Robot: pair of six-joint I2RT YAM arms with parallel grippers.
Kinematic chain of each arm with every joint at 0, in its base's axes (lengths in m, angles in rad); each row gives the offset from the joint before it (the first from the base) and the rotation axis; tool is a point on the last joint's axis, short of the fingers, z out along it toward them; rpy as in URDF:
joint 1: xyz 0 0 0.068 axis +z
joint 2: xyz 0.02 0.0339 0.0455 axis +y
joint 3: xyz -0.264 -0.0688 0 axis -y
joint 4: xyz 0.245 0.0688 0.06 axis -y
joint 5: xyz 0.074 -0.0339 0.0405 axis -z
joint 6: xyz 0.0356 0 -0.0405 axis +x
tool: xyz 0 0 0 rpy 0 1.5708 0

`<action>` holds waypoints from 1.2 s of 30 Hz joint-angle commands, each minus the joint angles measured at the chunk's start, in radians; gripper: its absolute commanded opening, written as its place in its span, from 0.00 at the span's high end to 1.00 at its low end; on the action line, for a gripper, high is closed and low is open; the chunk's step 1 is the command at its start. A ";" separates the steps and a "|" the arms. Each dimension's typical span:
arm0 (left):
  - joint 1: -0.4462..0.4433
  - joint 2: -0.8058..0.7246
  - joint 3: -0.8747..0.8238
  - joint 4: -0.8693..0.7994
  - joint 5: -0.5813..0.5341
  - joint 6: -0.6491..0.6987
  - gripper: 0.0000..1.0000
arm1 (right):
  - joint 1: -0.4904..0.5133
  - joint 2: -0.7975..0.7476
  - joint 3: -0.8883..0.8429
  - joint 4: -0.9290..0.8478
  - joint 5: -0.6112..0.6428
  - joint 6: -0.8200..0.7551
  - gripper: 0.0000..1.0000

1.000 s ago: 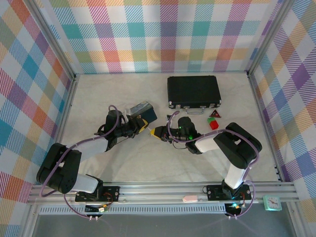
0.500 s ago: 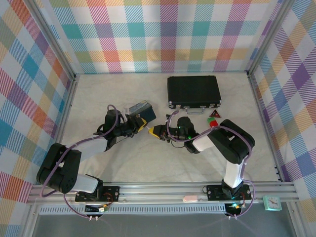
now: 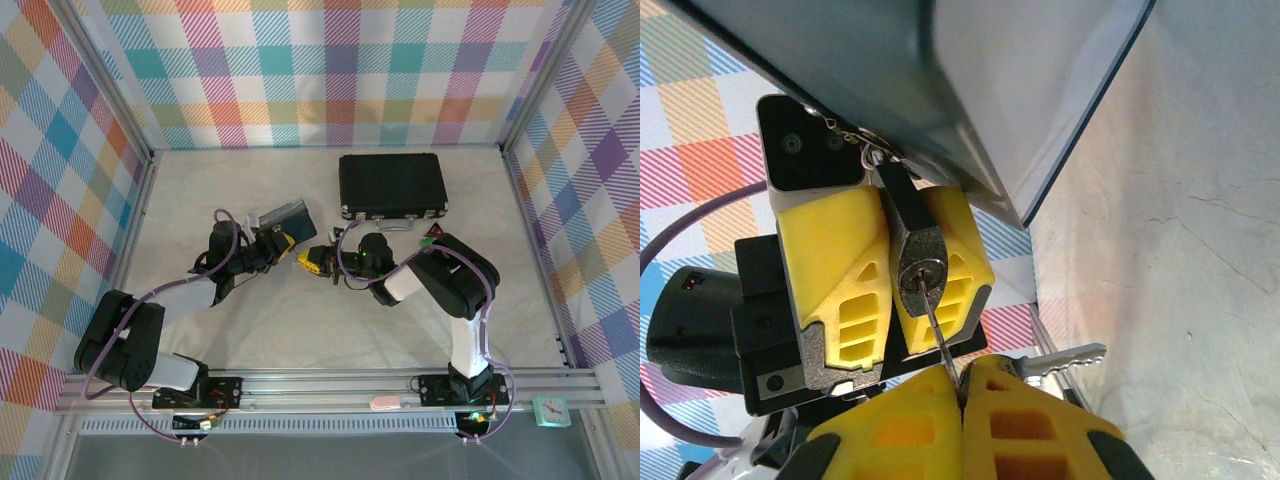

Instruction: Unlock a padlock with a key

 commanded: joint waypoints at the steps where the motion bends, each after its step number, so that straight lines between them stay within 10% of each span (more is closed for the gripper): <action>1: -0.039 -0.019 -0.015 0.110 0.113 -0.007 1.00 | -0.006 -0.020 0.045 0.003 0.043 0.002 1.00; 13: -0.045 -0.044 0.011 0.099 0.214 0.010 1.00 | -0.050 -0.171 0.110 -0.486 0.050 -0.418 1.00; 36: -0.165 -0.011 -0.023 0.218 -0.001 -0.048 1.00 | -0.045 -0.060 0.178 -0.352 0.256 -0.110 1.00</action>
